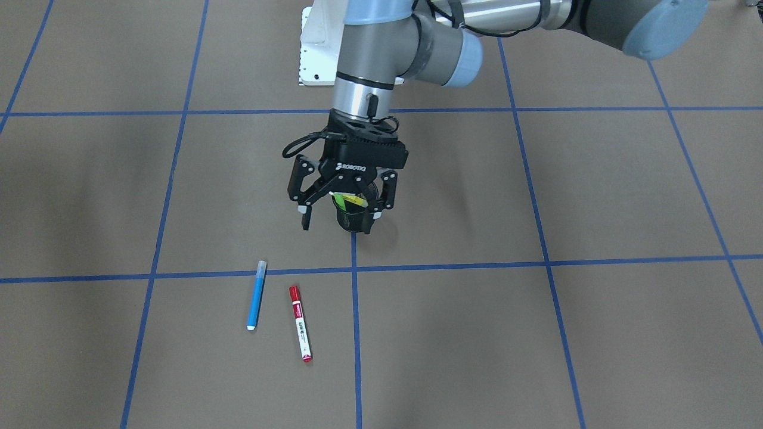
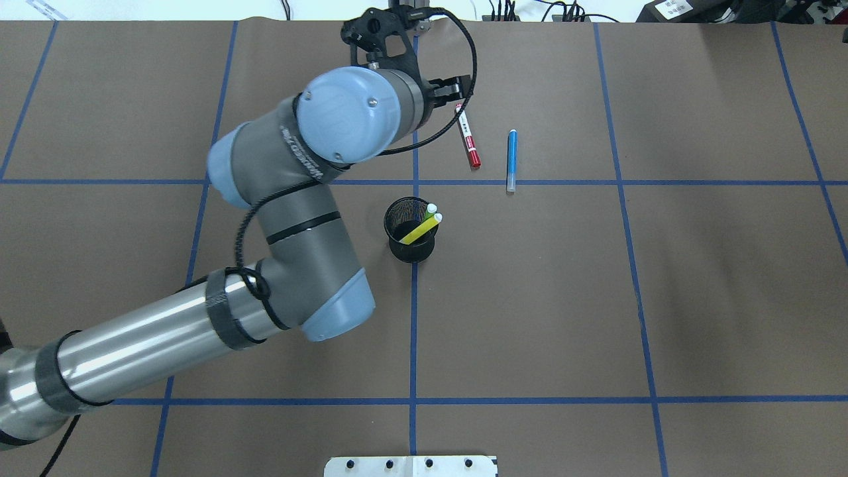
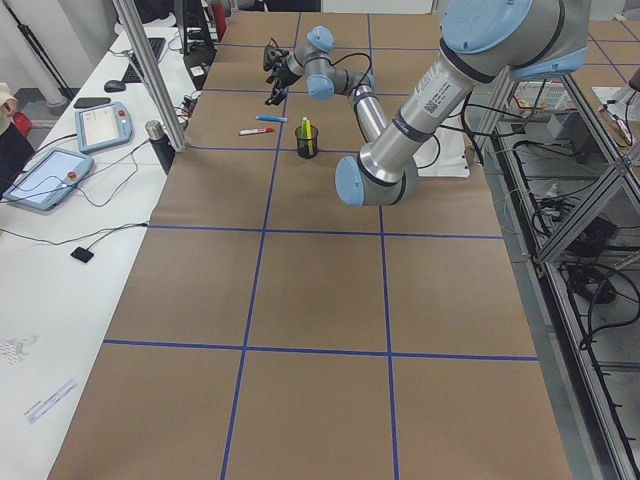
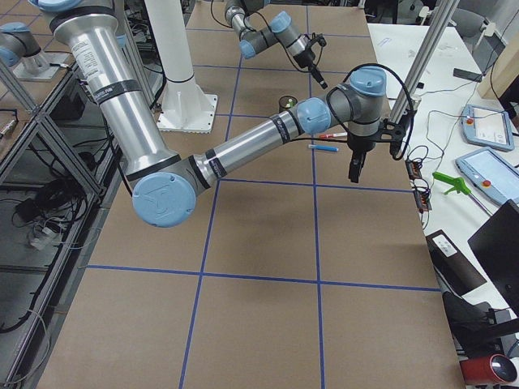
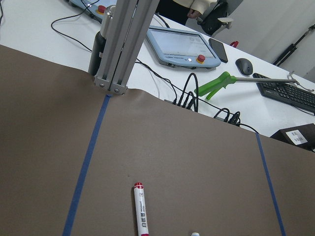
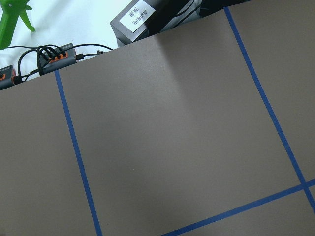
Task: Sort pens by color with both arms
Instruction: 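Withdraw the left gripper while the right gripper moves over the cup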
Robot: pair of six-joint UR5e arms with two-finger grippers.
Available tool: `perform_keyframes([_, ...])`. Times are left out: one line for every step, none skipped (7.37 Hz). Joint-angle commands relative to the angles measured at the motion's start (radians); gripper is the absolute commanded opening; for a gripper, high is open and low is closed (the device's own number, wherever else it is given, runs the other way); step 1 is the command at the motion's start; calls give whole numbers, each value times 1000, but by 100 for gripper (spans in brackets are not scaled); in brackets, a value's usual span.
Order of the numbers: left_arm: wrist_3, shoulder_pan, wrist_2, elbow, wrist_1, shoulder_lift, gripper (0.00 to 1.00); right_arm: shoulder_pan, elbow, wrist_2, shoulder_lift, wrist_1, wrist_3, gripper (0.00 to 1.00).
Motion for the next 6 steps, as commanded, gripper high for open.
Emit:
perform_keyframes([75,-138,-273,-218,203,174,100,-151,5,-26,151,3,217,100])
perform_keyframes([154,-174,-373,-257,271,225,100,-226,17,-116,187,28,327,100])
perform_keyframes([223,-215,-474,-275,338,279,100,-317,16,-176,190,83,507,100])
perform_keyframes([283,-260,-563,-288,377,329,100,-380,13,-181,204,126,635,99])
perform_keyframes([326,-288,-616,-302,385,397,100,-458,21,-204,227,125,714,99])
perform_keyframes([372,-302,-625,-314,385,449,100,-547,7,-275,275,96,719,99])
